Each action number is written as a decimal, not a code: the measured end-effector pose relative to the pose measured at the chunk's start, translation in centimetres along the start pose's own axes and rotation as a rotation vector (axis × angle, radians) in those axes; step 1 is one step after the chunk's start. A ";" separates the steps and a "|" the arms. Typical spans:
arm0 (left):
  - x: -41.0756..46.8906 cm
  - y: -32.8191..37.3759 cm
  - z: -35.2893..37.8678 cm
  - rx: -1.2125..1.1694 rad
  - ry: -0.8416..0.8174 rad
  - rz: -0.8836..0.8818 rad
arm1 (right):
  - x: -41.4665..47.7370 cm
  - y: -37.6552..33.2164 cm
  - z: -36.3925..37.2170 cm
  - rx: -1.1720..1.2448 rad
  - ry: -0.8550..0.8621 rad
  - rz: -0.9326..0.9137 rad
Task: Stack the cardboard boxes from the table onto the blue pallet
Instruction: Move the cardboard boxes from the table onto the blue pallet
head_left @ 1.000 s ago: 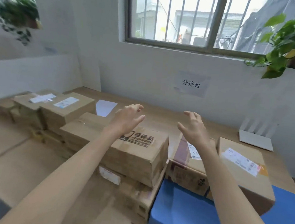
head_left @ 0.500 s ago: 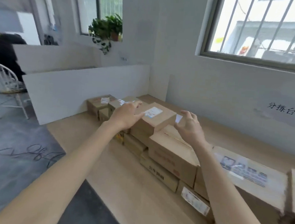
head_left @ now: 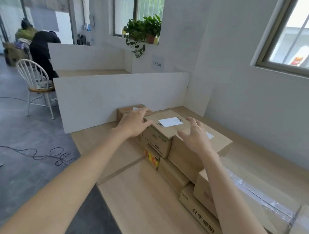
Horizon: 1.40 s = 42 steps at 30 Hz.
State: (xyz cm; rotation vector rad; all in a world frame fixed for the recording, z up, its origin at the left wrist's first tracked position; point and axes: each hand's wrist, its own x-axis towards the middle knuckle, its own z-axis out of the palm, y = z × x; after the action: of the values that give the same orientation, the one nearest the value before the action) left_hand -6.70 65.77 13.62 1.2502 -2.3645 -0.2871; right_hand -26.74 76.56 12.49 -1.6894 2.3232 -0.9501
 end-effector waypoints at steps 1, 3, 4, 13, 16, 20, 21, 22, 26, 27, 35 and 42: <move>1.4 -1.2 0.5 -0.005 -0.022 -0.002 | 1.3 0.1 0.9 0.005 -0.003 0.001; 4.4 -3.8 1.8 -0.030 -0.094 -0.007 | 3.9 0.5 2.7 0.009 0.002 0.011; 5.9 -4.9 2.4 -0.029 -0.130 -0.009 | 5.2 0.8 3.5 0.004 0.006 0.021; 16.4 -10.2 7.8 0.032 -0.297 0.136 | 13.3 2.5 10.0 -0.064 -0.055 0.183; 18.7 -11.1 9.8 0.070 -0.353 0.192 | 14.3 3.2 11.9 -0.122 -0.076 0.243; 21.8 -11.9 12.1 0.085 -0.423 0.266 | 15.0 4.1 14.1 -0.230 -0.088 0.345; 22.5 -12.2 12.7 0.091 -0.438 0.289 | 15.1 4.2 14.5 -0.251 -0.082 0.369; 23.3 -12.4 13.4 0.097 -0.454 0.310 | 15.2 4.4 15.0 -0.270 -0.077 0.394; 26.0 -13.5 15.5 0.133 -0.545 0.380 | 15.6 4.7 16.8 -0.362 -0.069 0.489; 26.6 -14.0 16.1 0.141 -0.564 0.397 | 15.7 4.7 17.1 -0.384 -0.063 0.504; 29.1 -16.6 19.5 0.008 -0.669 0.500 | 16.2 4.1 19.2 -0.511 -0.049 0.590; 29.4 -18.5 20.3 -0.138 -0.707 0.471 | 17.1 3.8 20.2 -0.520 -0.080 0.647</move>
State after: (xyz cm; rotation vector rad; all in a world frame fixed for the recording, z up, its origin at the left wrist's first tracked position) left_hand -17.34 30.58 -2.75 0.5316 -3.0607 -0.8237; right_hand -27.39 53.64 -1.21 -0.9049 2.9192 -0.1628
